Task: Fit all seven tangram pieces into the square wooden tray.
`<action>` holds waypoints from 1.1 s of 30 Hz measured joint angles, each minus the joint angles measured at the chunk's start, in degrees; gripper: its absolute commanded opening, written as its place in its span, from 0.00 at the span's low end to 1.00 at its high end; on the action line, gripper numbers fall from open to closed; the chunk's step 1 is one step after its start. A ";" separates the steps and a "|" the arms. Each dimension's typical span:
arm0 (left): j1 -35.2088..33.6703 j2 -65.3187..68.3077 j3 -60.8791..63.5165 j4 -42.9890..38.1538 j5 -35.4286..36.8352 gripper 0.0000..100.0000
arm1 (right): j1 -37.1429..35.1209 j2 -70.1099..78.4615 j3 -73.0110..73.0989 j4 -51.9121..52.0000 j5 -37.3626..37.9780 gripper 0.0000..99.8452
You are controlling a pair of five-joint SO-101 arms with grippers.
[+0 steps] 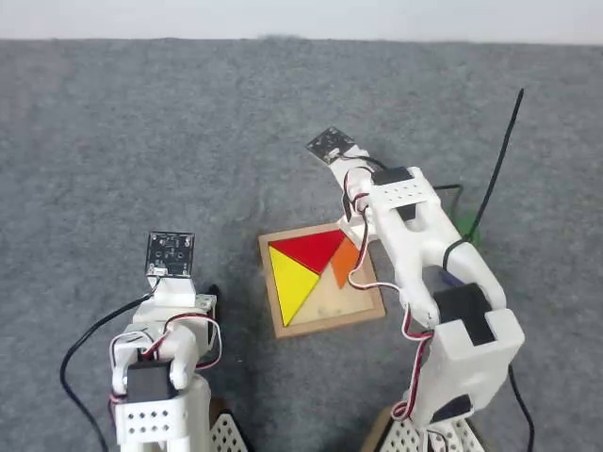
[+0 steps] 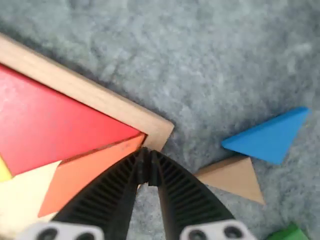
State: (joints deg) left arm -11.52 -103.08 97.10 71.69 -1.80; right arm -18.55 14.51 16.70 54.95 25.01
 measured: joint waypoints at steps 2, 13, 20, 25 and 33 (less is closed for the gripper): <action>0.00 0.00 0.00 0.00 0.00 0.15 | 0.09 -2.37 1.32 0.00 -0.70 0.01; 0.00 0.00 0.00 0.00 0.00 0.15 | -7.47 -21.27 17.14 -3.60 -3.69 0.01; 0.00 0.00 0.00 0.00 0.00 0.15 | -7.12 -13.27 17.05 -5.36 -3.78 0.01; 0.00 0.00 0.00 0.00 0.00 0.15 | -7.21 -12.75 16.97 -5.45 -3.96 0.01; 0.00 0.00 0.00 0.00 0.00 0.15 | -9.32 -17.67 23.12 -5.89 -4.04 0.01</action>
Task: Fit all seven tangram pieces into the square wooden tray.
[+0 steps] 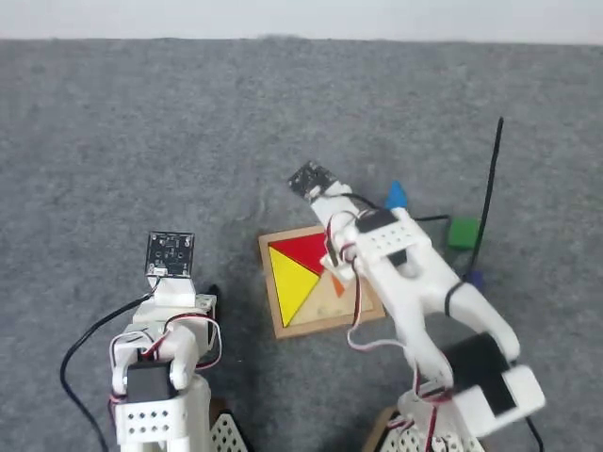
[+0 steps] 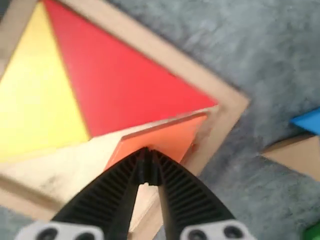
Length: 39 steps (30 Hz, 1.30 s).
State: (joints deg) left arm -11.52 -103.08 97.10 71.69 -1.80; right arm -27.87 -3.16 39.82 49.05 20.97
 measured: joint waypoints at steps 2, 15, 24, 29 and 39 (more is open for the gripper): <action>0.00 0.00 0.00 0.00 0.00 0.15 | -1.49 -3.34 3.43 0.00 -0.18 0.01; 0.00 0.00 0.00 0.00 0.00 0.15 | -11.43 -19.08 16.88 0.53 -3.25 0.01; 0.00 0.00 0.00 0.00 0.00 0.15 | -8.26 -30.15 16.97 1.41 -3.25 0.01; 0.00 0.00 0.00 0.00 0.00 0.15 | -1.14 -28.57 15.21 1.41 -3.25 0.01; 0.00 0.00 0.00 0.00 0.00 0.15 | -1.05 -8.09 0.44 0.35 -2.81 0.01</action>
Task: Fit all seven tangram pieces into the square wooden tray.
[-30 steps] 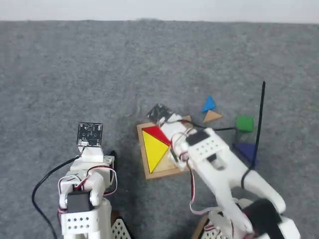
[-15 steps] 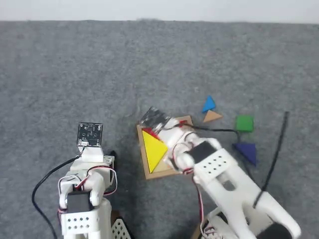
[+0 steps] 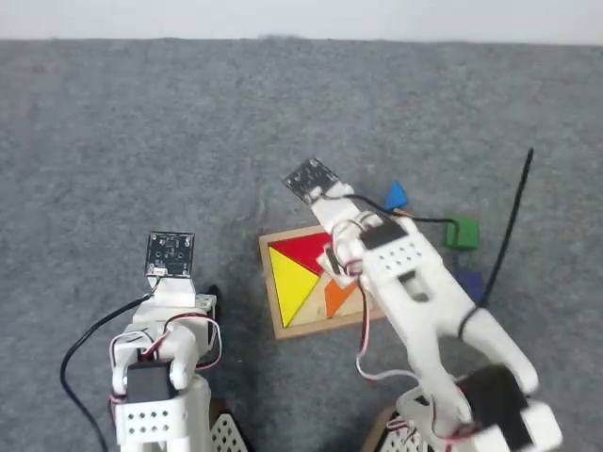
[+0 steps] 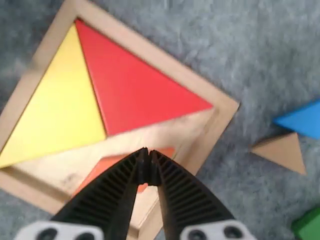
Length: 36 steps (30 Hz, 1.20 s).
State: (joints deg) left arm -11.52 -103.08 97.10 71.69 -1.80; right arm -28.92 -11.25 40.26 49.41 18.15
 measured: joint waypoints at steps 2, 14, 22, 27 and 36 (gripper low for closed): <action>0.00 0.00 0.00 0.00 0.00 0.15 | 0.00 3.60 -2.29 0.00 0.00 0.01; 0.00 0.00 0.00 0.00 0.00 0.15 | 0.53 11.69 -4.57 0.00 0.00 0.01; 0.00 0.00 0.00 0.00 0.00 0.15 | 0.70 7.56 2.73 -0.70 0.18 0.01; 0.00 0.00 0.00 0.00 0.00 0.15 | 1.05 -1.14 11.16 -0.88 0.18 0.01; 0.00 0.00 0.00 0.00 0.00 0.15 | -7.03 -8.18 15.82 -0.79 0.26 0.01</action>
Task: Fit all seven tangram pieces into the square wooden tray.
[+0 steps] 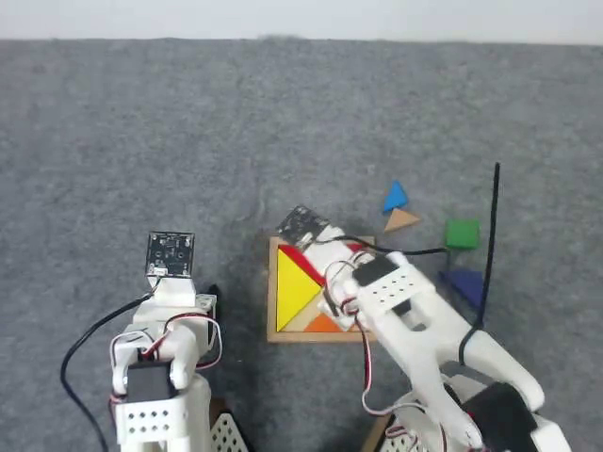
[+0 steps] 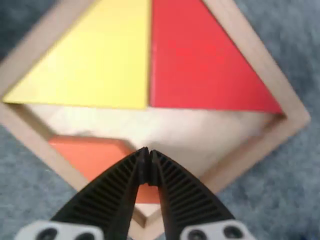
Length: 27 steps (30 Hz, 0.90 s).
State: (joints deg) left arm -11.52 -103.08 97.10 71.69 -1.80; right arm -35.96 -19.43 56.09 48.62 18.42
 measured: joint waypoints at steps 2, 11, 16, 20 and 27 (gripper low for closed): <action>0.00 0.00 0.00 0.00 0.00 0.15 | -1.14 -0.09 0.00 0.00 0.00 0.01; 0.00 0.00 0.00 0.00 0.00 0.15 | -2.20 -3.60 -0.35 2.90 0.00 0.01; 0.00 0.00 0.00 0.00 0.00 0.15 | -1.58 -13.80 -0.44 7.74 0.00 0.01; 0.00 0.00 0.00 0.00 0.00 0.15 | -1.76 -15.91 1.93 8.97 0.09 0.01; 0.00 0.00 0.00 0.00 0.00 0.15 | -1.76 -9.93 3.52 8.79 1.14 0.01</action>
State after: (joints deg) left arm -11.52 -103.08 97.10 71.69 -1.80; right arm -37.71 -29.36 59.60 57.41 19.56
